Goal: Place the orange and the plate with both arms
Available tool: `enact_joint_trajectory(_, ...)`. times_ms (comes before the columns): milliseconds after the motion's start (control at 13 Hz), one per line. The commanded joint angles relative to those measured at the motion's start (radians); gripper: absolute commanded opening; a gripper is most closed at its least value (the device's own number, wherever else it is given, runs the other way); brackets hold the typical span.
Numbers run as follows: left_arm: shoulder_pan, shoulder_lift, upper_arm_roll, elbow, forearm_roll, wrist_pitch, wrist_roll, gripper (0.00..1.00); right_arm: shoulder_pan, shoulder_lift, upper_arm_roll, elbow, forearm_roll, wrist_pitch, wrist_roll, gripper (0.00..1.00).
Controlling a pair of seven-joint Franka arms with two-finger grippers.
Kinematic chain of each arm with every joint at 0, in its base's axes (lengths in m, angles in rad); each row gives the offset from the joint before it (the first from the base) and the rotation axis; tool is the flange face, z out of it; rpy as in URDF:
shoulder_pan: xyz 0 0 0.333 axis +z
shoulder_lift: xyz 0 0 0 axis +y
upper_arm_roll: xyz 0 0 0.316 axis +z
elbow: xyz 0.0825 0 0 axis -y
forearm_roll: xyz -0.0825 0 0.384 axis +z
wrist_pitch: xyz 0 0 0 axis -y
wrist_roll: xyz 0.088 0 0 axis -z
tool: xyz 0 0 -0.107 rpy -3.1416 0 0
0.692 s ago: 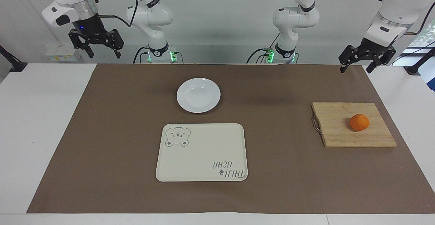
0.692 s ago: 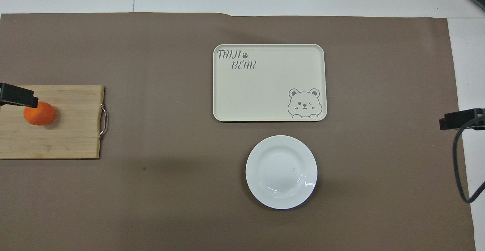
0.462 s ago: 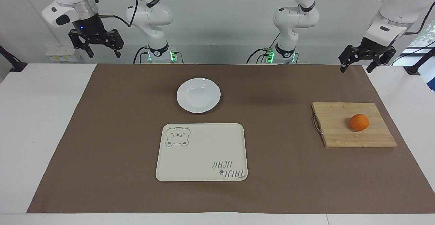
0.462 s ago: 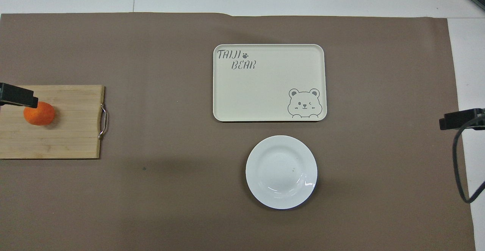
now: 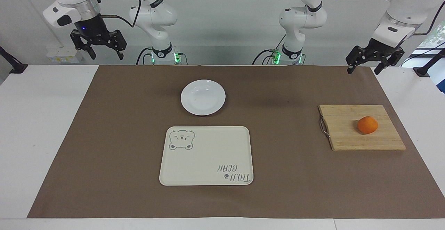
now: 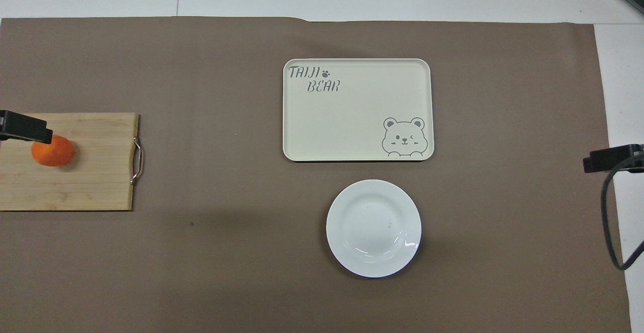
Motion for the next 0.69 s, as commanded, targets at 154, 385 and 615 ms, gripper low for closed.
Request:
enact_joint_trajectory(154, -0.005, -0.024, 0.003, -0.024, -0.010, -0.002, -0.014, 1.00, -0.006, -0.016, 0.007, -0.018, -0.021, 0.003, -0.040, 1.00)
enact_joint_trajectory(385, 0.003, -0.024, 0.003, -0.027, -0.010, 0.006, -0.008, 1.00, -0.007, -0.017, 0.007, -0.018, -0.019, 0.002, -0.042, 1.00)
enact_joint_trajectory(615, -0.006, -0.025, 0.001, -0.027, -0.010, 0.000, -0.008, 1.00, -0.007, -0.017, 0.005, -0.019, -0.015, 0.003, -0.040, 1.00)
